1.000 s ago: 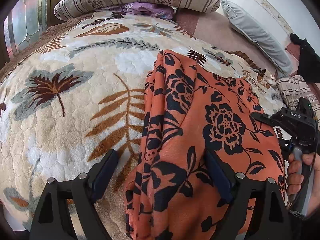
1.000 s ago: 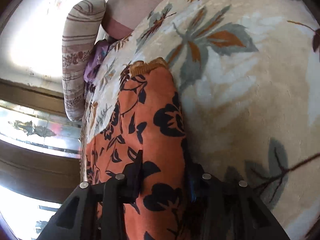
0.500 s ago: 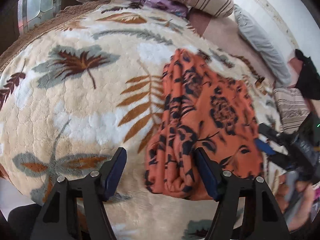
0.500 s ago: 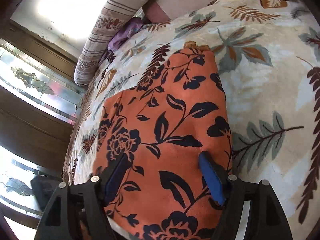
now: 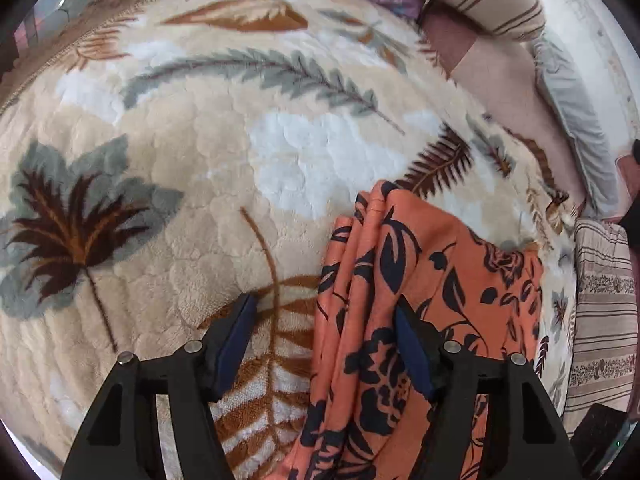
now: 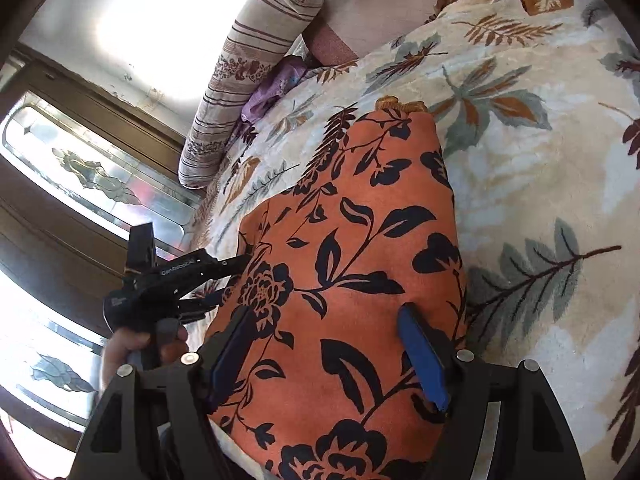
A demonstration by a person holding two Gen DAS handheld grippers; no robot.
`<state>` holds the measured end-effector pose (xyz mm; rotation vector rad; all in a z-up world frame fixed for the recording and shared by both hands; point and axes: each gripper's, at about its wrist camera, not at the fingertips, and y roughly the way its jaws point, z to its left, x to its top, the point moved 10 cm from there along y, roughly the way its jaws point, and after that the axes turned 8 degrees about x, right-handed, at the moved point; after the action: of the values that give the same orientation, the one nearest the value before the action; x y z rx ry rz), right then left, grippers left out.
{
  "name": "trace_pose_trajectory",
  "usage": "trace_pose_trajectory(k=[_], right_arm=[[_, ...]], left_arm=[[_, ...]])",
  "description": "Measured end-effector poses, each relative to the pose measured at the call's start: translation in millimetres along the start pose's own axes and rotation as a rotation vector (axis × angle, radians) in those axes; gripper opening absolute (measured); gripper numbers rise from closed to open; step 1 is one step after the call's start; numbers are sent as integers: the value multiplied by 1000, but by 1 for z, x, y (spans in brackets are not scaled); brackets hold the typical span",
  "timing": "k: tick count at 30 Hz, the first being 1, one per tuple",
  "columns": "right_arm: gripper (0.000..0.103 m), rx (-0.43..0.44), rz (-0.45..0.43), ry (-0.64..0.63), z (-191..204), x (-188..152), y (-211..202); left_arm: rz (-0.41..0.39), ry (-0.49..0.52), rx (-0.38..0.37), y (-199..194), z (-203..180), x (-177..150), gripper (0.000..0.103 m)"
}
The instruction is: Fold small clothes
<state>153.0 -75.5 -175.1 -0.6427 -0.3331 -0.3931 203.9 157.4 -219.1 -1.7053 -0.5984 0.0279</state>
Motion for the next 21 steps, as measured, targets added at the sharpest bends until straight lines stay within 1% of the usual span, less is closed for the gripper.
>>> trace_pose_trajectory(k=[2,4,7,8,10,11,12,13,14,15,17,19,21], right_arm=[[77,14,0,16,-2,0,-2],[77,7,4,19,1,1,1],[77,-32,6,23,7,0,-5],[77,-34,-4,22,13,-1,-10],[77,-2,-10,-7,30,-4,-19],[77,10,-2,-26,38,-9,-21],[78,10,10,-39,41,-13,-20],[82,-6,30,-40,38,-18,-17],[82,-30,64,-21,28,-25,-10],[82,-32,85,9,20,-29,-5],[82,-21,60,40,21,-27,-10],[82,-19,30,23,35,-24,-21],[82,7,18,-8,48,-22,-26]], left_arm=[[-48,20,17,-19,-2,-6,70],[-111,41,41,-41,-2,-15,71],[-169,94,67,-66,-2,-35,71],[-183,108,86,-70,-1,-43,71],[-197,137,157,-69,8,-56,71],[-189,149,180,-64,11,-63,71],[-169,154,186,-58,14,-68,71],[-154,145,181,-55,16,-72,71],[-155,133,171,-57,20,-75,71],[-161,125,167,-60,21,-76,71],[-178,133,160,-71,20,-78,71],[-198,142,161,-80,19,-78,71],[-207,142,151,-86,17,-80,71]])
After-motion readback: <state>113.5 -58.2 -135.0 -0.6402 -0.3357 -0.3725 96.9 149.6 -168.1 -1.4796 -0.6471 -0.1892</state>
